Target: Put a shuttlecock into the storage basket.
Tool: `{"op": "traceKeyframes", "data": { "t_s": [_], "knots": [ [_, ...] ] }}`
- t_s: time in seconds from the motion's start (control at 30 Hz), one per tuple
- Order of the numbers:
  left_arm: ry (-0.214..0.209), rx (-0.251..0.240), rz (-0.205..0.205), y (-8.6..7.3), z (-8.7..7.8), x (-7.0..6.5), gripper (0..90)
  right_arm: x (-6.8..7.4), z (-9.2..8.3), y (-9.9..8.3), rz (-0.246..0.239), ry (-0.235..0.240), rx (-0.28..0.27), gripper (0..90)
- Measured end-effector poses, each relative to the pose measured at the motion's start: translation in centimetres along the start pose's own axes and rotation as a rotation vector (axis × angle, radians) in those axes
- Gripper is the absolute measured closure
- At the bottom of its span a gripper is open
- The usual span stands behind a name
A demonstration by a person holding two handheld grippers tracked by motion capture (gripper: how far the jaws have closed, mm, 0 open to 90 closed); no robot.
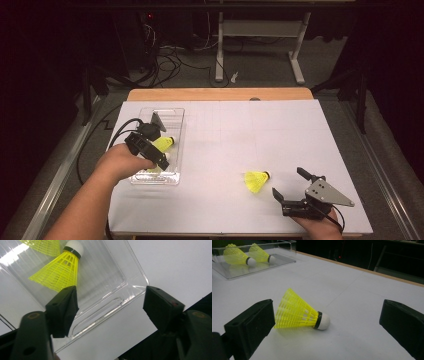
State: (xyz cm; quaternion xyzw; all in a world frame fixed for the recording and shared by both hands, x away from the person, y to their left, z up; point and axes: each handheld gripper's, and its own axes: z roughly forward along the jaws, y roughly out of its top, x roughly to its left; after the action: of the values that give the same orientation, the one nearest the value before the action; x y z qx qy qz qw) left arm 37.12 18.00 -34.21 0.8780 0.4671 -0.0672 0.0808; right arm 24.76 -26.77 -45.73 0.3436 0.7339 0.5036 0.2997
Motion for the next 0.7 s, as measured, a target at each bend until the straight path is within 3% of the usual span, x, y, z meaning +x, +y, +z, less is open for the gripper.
{"op": "traceKeyframes", "data": {
  "t_s": [0.17, 0.3, 0.7],
  "knots": [
    [0.001, -0.001, -0.004, 0.0, 0.02, -0.01, 14.3, 0.04, 0.04, -0.01, -0.001, 0.001, 0.0, 0.7],
    [0.01, 0.018, -0.013, 0.15, 0.3, -0.15, 0.3, 0.03, 0.03, -0.02, 0.0, 0.0, 0.001, 0.7],
    [0.008, 0.019, -0.005, 0.43, 0.31, -0.39, 0.7, -0.08, 0.09, -0.07, 0.011, -0.003, 0.001, 0.7]
  ]
}}
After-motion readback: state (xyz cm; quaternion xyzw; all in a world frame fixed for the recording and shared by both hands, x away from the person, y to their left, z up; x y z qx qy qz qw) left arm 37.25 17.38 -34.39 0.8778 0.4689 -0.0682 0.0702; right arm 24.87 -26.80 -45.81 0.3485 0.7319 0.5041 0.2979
